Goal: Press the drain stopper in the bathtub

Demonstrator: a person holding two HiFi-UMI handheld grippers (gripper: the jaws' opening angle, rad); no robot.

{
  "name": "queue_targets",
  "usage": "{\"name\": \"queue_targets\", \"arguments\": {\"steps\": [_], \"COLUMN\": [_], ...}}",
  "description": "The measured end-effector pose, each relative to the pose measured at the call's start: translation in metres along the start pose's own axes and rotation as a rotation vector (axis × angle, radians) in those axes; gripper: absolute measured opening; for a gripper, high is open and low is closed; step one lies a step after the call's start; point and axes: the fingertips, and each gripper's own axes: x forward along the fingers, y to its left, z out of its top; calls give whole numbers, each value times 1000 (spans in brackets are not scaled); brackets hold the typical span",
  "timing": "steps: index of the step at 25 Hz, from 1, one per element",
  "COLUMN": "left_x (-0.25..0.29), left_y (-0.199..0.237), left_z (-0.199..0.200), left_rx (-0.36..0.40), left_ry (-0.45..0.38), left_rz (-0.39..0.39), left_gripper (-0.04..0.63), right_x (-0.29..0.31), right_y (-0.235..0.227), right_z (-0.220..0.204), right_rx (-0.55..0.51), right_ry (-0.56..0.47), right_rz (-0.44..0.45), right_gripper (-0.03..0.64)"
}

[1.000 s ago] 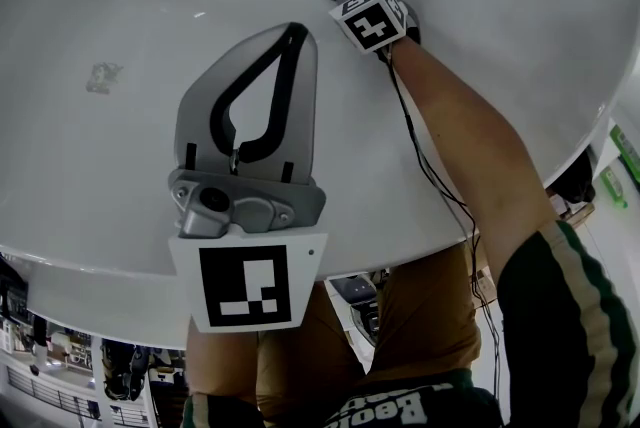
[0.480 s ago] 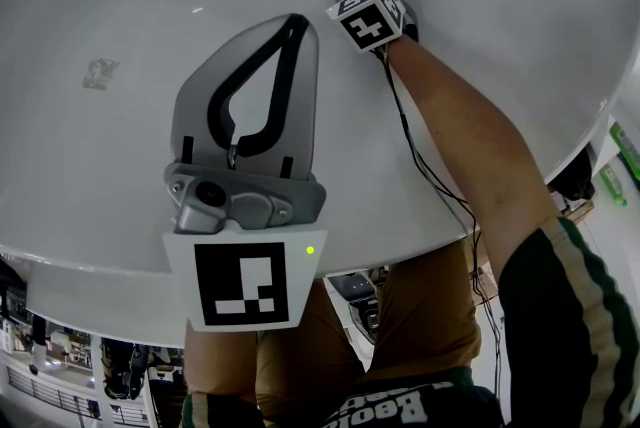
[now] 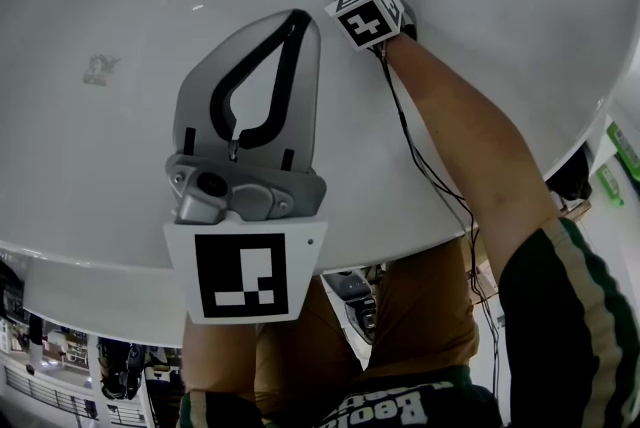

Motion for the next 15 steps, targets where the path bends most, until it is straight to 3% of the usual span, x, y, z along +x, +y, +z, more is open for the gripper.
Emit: {"name": "queue_targets", "arguments": {"steps": [15], "left_x": [2], "left_y": [1], "left_z": [-1], "left_rx": [-23], "left_ry": [-9], "left_rz": [-11], "left_gripper": [9], "right_x": [-6], "right_y": [1], "right_z": [3], "right_rx": [-24], "right_ry": [17], "right_rz": [16], "right_gripper": [14]}}
